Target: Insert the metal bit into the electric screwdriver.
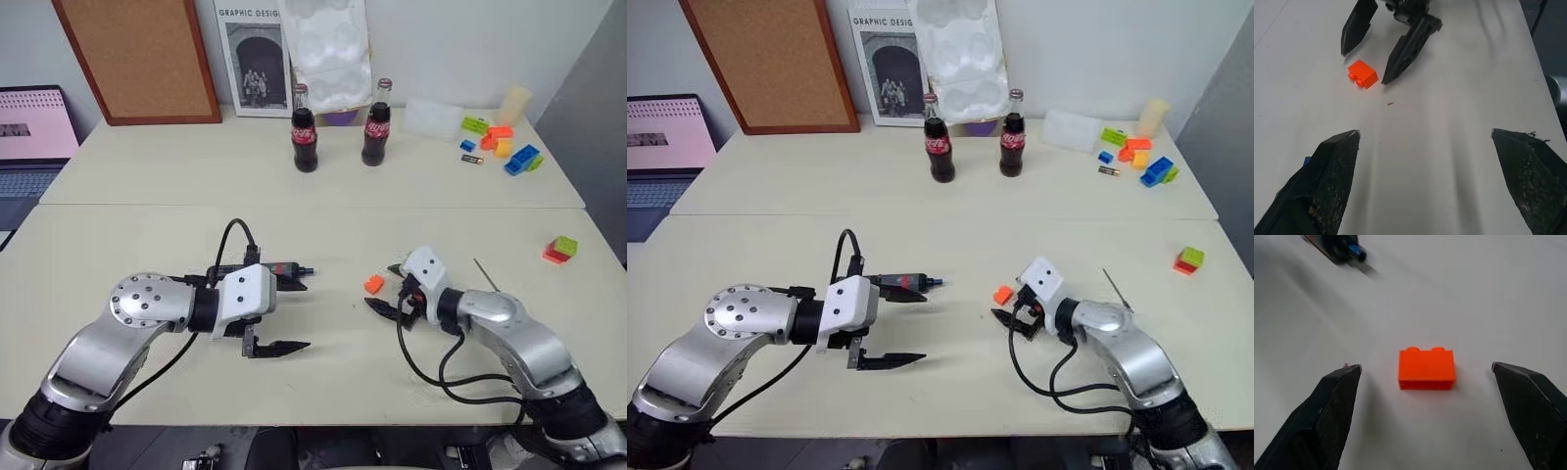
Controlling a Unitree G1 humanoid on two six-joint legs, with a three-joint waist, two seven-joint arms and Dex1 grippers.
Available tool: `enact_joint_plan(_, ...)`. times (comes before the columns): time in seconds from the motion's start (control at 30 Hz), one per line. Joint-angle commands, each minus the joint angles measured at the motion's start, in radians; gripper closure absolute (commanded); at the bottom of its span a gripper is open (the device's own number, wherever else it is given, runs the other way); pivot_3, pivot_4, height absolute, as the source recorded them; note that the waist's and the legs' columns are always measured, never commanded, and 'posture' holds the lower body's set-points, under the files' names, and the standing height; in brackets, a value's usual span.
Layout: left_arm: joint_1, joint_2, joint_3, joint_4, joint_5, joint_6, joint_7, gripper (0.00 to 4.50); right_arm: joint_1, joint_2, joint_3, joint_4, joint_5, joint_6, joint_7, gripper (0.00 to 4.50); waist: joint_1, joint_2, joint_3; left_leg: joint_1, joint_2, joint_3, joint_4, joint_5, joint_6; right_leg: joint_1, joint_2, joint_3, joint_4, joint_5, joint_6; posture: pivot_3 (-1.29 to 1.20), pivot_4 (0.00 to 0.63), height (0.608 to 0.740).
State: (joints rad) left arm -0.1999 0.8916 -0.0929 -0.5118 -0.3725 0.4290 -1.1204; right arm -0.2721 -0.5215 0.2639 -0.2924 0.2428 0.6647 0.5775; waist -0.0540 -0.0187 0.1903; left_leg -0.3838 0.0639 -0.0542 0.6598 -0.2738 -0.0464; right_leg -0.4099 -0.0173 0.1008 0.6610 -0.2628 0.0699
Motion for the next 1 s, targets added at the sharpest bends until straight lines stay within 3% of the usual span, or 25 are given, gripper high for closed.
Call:
enact_joint_plan(0.03,0.002,-0.002,0.007,-0.037,-0.004,-0.012,0.01,0.0,-0.026,0.025,0.002,0.036,-0.036,-0.035,-0.009,0.37,-0.001,0.0,0.0,0.0,0.0,0.0,0.0,0.0,0.0,0.0,0.0,0.0,0.0,0.0,0.0,0.0,0.15,0.74)
enact_joint_plan(0.4,0.016,-0.047,-0.006,-0.04,-0.033,-0.027,0.013,0.0,0.031,0.02,-0.034,-0.04,-0.058,-0.052,-0.026,3.02,-0.001,0.0,0.0,0.0,0.0,0.0,0.0,0.0,0.0,0.0,0.0,0.0,0.0,0.002,0.004,0.0,0.15,0.74)
enact_joint_plan(0.7,-0.138,-0.275,-0.128,0.029,-0.018,-0.023,0.097,0.0,0.268,-0.015,-0.391,-0.257,-0.067,0.021,-0.175,3.07,0.022,-0.001,-0.001,-0.001,-0.001,0.0,0.001,0.0,0.0,0.0,0.0,0.0,-0.001,0.002,0.005,0.0,0.15,0.74)
enact_joint_plan(0.83,-0.229,-0.402,-0.212,0.092,0.015,-0.039,0.127,0.0,0.349,0.047,-0.585,-0.25,-0.09,0.044,-0.304,3.07,0.026,-0.001,-0.001,-0.001,-0.001,-0.001,0.002,0.0,0.0,0.001,0.0,-0.001,-0.001,0.003,0.005,0.0,0.15,0.74)
enact_joint_plan(1.0,-0.318,-0.534,-0.303,0.164,0.044,-0.071,0.136,0.0,0.316,0.088,-0.733,-0.126,-0.095,0.047,-0.412,3.07,0.012,0.0,-0.001,0.001,-0.001,0.0,0.002,0.0,0.0,0.002,0.0,0.001,0.0,0.004,0.004,0.0,0.15,0.74)
